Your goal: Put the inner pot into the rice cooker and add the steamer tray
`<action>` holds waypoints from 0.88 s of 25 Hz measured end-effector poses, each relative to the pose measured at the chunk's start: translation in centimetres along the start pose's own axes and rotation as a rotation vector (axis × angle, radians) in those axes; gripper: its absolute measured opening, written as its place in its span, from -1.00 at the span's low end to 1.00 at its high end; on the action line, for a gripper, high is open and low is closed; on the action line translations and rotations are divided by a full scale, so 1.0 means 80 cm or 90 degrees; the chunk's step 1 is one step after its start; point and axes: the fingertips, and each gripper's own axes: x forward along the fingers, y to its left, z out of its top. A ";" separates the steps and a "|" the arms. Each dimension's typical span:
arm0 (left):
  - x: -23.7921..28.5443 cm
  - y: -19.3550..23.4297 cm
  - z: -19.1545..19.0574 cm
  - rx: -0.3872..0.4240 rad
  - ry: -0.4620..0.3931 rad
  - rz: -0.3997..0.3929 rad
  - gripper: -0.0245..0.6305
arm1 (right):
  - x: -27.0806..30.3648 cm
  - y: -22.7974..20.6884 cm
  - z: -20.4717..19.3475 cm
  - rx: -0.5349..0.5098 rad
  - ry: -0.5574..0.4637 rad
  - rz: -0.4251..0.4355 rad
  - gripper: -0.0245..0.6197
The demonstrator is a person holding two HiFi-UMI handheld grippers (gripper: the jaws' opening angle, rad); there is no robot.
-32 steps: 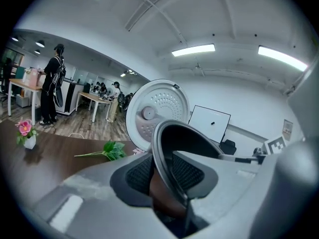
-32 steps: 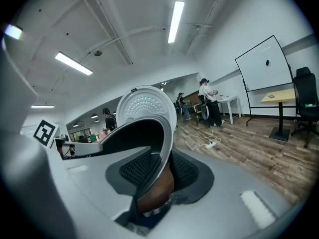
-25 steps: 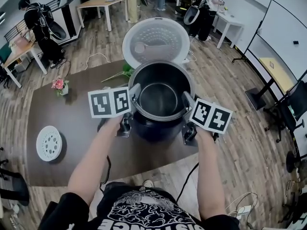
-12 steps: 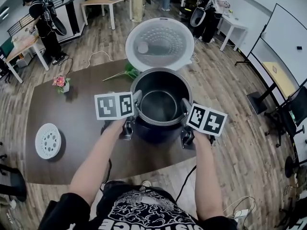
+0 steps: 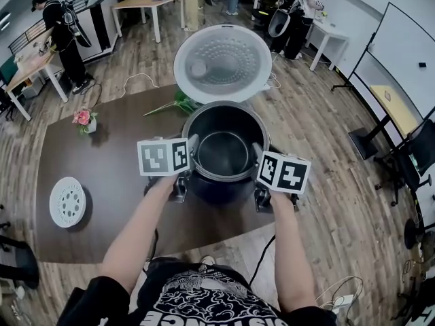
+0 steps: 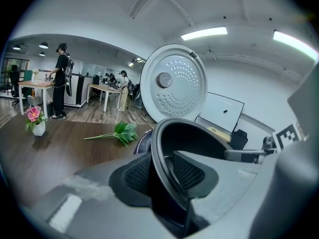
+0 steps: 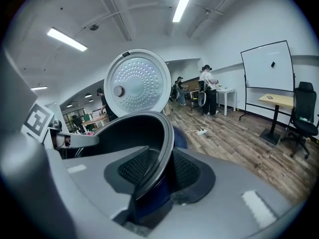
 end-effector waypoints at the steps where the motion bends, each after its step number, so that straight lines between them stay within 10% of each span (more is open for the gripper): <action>1: 0.000 0.000 0.000 0.006 0.000 0.002 -0.55 | 0.000 0.000 0.000 -0.005 0.001 -0.001 -0.49; 22: 0.004 0.002 -0.012 0.088 0.003 0.005 -0.34 | 0.009 -0.001 -0.001 -0.093 -0.012 -0.044 -0.35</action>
